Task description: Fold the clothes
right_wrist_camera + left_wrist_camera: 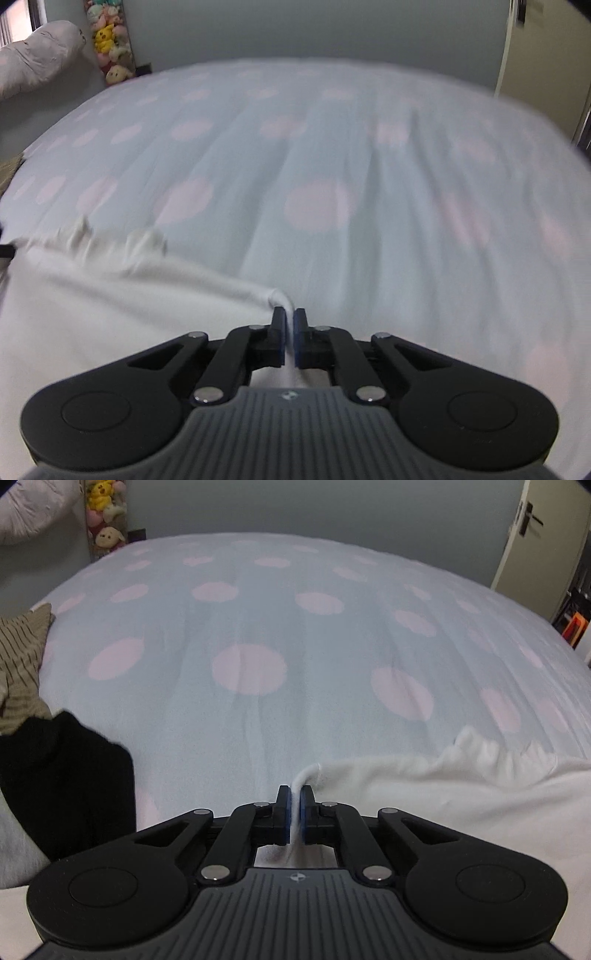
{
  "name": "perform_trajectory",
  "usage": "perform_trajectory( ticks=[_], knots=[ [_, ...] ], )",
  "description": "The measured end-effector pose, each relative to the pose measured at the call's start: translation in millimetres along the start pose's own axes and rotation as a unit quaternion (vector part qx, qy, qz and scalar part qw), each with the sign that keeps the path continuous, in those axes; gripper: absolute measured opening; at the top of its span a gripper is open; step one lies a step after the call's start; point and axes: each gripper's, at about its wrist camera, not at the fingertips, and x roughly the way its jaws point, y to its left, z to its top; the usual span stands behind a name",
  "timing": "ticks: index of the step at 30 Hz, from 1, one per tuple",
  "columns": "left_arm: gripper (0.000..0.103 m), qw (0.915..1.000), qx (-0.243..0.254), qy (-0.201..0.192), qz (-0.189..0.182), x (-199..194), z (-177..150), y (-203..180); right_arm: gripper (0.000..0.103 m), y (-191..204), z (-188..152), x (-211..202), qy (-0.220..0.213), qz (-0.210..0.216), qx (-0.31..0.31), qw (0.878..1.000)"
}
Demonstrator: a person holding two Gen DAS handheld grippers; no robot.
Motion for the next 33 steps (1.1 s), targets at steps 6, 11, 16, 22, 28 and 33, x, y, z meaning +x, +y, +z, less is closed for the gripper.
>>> perform_trajectory(
  ticks=[6,11,16,22,28,33],
  knots=[
    [0.003,0.9997,0.014,0.010,0.017,10,11,-3,0.004,7,26,20,0.010,-0.024,-0.033,0.999],
    [0.003,0.9993,0.017,0.032,0.006,22,2,3,0.005,3,3,49,0.052,-0.025,-0.021,0.998],
    [0.024,0.9983,0.023,0.044,-0.030,3,7,17,0.017,-4,0,32,0.035,-0.012,0.009,0.999],
    [0.040,0.9988,0.020,0.026,-0.035,-62,-3,56,0.021,14,-19,-34,-0.031,-0.002,0.002,1.000],
    [0.042,0.9992,0.037,0.013,-0.001,-146,-18,102,0.039,57,-91,-107,-0.043,0.023,0.031,0.998],
    [0.045,0.9987,0.031,0.005,0.041,-210,-40,145,0.039,90,-158,-148,-0.021,0.024,0.056,0.998]
  ],
)
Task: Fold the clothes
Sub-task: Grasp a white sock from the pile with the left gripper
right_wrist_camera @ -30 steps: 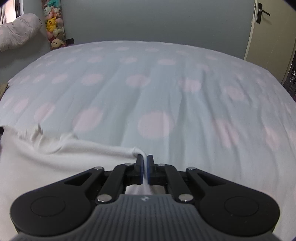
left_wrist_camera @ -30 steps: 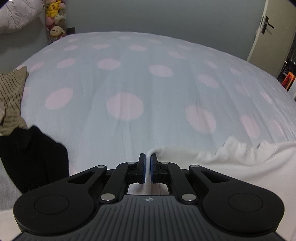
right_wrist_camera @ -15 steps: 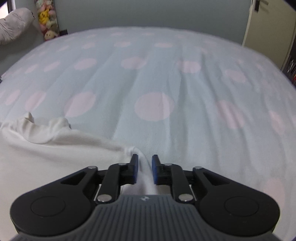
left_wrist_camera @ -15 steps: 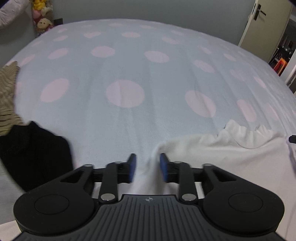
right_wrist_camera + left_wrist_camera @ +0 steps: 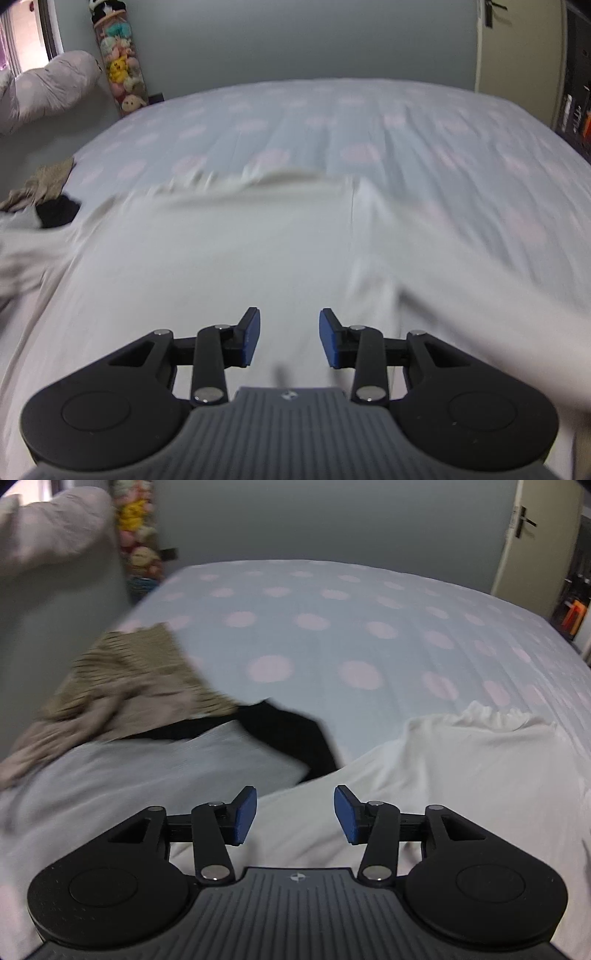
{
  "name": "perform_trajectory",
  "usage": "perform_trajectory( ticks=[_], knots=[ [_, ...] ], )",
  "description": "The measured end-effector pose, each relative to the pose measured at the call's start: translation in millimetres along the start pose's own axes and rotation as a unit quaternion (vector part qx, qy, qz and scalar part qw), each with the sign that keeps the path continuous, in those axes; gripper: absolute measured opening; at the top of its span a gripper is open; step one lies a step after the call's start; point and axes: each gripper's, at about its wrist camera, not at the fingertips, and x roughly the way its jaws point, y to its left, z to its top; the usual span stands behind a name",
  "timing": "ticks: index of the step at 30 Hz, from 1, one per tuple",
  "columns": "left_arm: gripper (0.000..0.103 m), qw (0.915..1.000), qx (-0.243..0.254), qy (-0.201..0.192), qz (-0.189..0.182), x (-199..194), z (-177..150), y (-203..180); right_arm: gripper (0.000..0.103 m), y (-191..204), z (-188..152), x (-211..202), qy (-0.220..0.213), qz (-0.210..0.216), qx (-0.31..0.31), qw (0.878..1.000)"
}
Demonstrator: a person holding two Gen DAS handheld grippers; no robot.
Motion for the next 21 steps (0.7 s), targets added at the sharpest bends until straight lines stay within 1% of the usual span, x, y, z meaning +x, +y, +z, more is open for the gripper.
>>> perform_trajectory(
  ticks=[2,4,7,9,11,14,15,16,17,18,21],
  knots=[
    [0.045,0.9999,-0.004,0.006,0.014,-17,-15,14,0.039,8,-20,-17,0.006,0.002,0.018,1.000],
    [0.045,0.9997,-0.011,0.010,0.019,-32,-32,25,0.039,12,-38,-34,0.007,0.005,0.040,0.999],
    [0.046,0.9991,-0.032,0.026,0.008,-44,-58,37,0.039,18,-61,-56,-0.002,0.004,0.054,0.999],
    [0.046,0.9982,-0.040,0.045,0.000,-41,-76,39,0.039,22,-74,-66,-0.009,0.003,0.048,0.999],
    [0.046,0.9972,-0.046,0.059,-0.007,-34,-91,38,0.039,22,-80,-72,-0.026,0.010,0.050,0.998],
    [0.045,0.9955,-0.061,0.073,-0.007,-15,-110,39,0.039,15,-82,-74,-0.048,0.019,0.076,0.996],
    [0.043,0.9945,-0.072,0.076,-0.005,-8,-115,40,0.039,12,-83,-73,-0.046,0.017,0.084,0.995],
    [0.037,0.9934,-0.083,0.079,-0.008,-2,-118,43,0.039,10,-84,-72,-0.043,0.016,0.091,0.995],
    [0.013,0.9924,-0.092,0.081,-0.010,2,-122,46,0.039,9,-85,-71,-0.042,0.016,0.097,0.994],
    [0.005,0.9915,-0.102,0.081,-0.008,3,-124,48,0.039,8,-85,-71,-0.042,0.015,0.100,0.994],
    [0.003,0.9910,-0.121,0.056,-0.005,-10,-121,57,0.039,8,-86,-73,-0.045,0.012,0.103,0.994]
  ],
)
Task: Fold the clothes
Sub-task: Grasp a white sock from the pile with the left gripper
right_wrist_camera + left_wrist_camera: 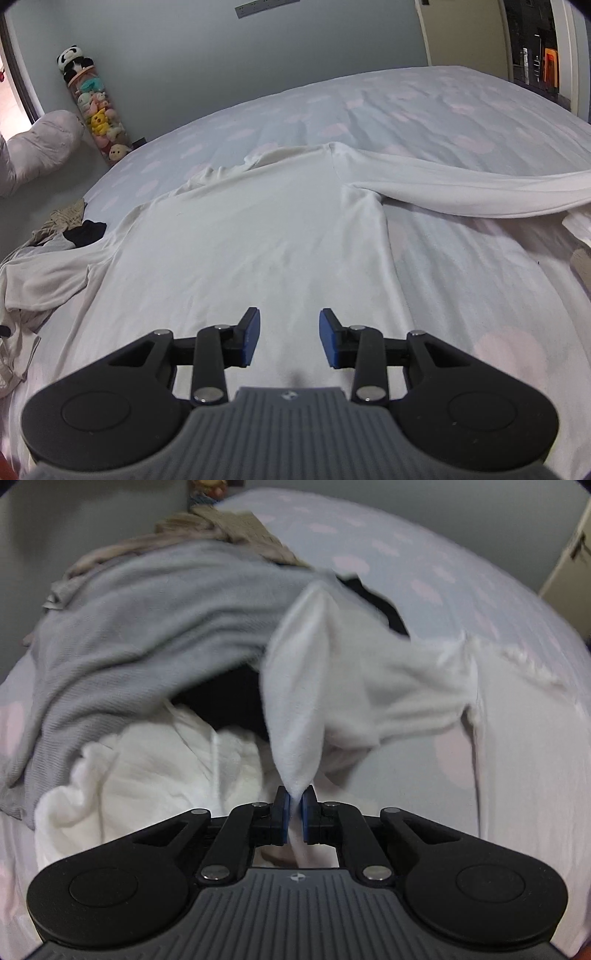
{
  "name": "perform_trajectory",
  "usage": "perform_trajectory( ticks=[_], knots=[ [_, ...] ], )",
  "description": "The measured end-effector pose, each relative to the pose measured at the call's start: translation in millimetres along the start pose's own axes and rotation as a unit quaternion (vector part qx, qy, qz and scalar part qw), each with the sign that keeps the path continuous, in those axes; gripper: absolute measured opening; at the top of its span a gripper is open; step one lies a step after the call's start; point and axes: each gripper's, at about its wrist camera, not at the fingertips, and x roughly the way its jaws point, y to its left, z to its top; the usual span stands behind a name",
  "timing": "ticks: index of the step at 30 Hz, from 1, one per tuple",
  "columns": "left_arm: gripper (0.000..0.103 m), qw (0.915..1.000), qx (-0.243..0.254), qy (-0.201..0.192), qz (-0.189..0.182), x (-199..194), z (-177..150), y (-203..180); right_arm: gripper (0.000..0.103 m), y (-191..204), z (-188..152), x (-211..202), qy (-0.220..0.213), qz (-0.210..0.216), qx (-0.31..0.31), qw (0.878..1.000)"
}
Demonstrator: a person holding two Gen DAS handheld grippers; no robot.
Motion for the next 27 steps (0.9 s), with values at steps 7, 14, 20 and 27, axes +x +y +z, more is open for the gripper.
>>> perform_trajectory(
  ticks=[7,14,20,27],
  knots=[
    [0.003,0.9957,0.050,-0.079,0.002,-57,42,-19,0.039,-3,-1,8,0.011,-0.002,0.008,1.000],
    [0.003,0.9887,0.129,-0.077,0.004,-42,83,-87,0.039,-9,-2,10,0.016,0.004,0.025,1.000],
    [0.004,0.9941,0.102,-0.028,-0.025,22,94,-115,0.039,-14,-3,11,0.016,0.010,0.040,0.999],
    [0.034,0.9992,0.018,-0.022,-0.029,49,89,-97,0.039,-20,-4,18,0.022,0.014,0.057,0.998]
  ],
)
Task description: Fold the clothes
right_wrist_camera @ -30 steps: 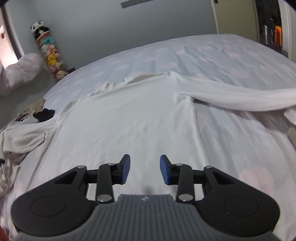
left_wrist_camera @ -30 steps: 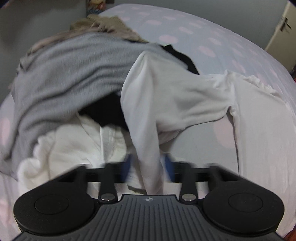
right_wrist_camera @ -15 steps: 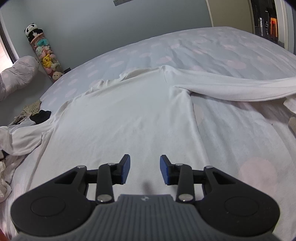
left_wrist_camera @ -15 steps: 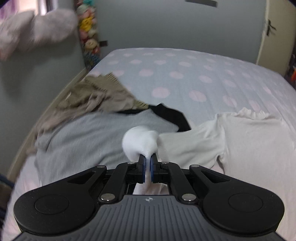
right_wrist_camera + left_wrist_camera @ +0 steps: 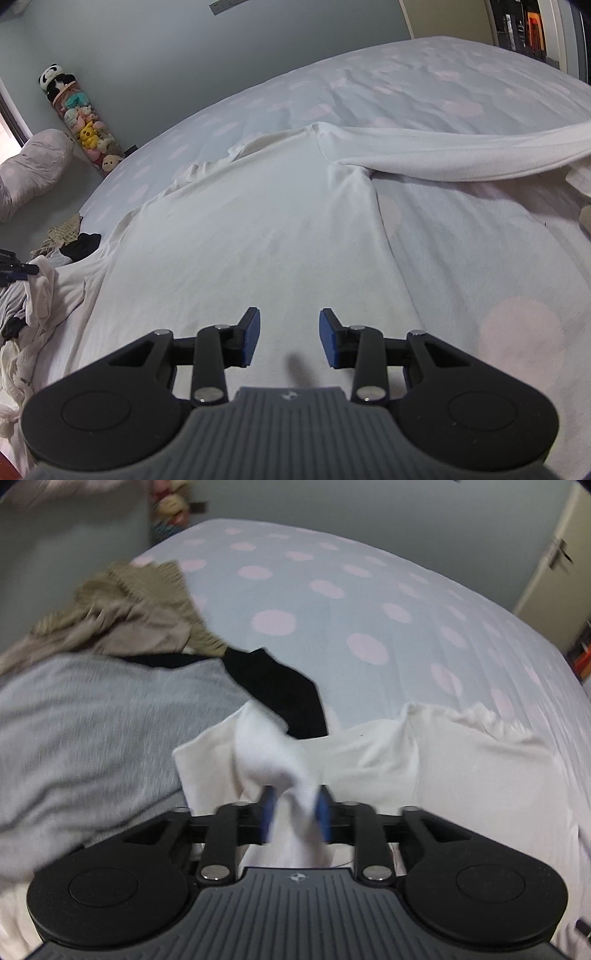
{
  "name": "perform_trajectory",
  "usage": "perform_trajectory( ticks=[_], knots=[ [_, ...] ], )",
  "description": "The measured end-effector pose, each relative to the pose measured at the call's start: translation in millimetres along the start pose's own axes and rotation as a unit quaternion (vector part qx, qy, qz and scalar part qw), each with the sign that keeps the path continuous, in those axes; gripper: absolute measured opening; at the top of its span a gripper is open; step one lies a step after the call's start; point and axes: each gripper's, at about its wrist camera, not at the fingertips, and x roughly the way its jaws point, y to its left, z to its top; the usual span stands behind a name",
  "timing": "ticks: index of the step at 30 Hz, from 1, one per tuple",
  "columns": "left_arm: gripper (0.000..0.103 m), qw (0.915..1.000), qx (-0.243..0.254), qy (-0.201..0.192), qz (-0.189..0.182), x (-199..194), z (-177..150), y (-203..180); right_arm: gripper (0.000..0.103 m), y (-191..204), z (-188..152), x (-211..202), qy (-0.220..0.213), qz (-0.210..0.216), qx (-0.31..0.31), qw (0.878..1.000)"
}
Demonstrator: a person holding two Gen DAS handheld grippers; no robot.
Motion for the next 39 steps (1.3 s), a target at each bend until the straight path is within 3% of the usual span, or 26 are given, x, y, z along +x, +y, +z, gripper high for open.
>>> perform_trajectory(
  ticks=[4,12,15,23,31,34,35,36,39],
  knots=[
    [0.041,0.9997,0.005,-0.024,0.002,-12,-10,5,0.039,-2,1,5,0.004,0.005,0.007,1.000],
    [0.043,0.9980,0.029,-0.050,-0.023,-43,-41,16,0.039,-2,0,2,0.002,0.010,0.009,1.000],
    [0.043,0.9988,0.033,-0.035,-0.009,-36,-50,16,0.039,-1,0,2,0.001,0.011,0.008,1.000],
    [0.043,0.9986,0.049,-0.002,-0.018,-10,-67,-6,0.039,-2,1,2,0.000,0.011,0.009,1.000],
    [0.042,0.9990,0.026,0.034,0.011,41,-77,-19,0.039,-3,2,5,0.003,0.014,0.013,1.000],
    [0.037,0.9992,0.005,0.037,0.014,52,-82,-17,0.039,-5,2,7,0.005,0.014,0.016,1.000],
    [0.027,0.9993,-0.002,0.034,0.013,52,-82,-16,0.039,-5,1,8,0.006,0.014,0.018,1.000],
    [0.010,0.9994,-0.004,0.032,0.011,50,-81,-15,0.039,-6,1,10,0.008,0.013,0.019,1.000],
    [0.003,0.9998,-0.006,0.020,0.004,36,-76,-14,0.039,-7,1,11,0.009,0.012,0.022,1.000]
  ],
)
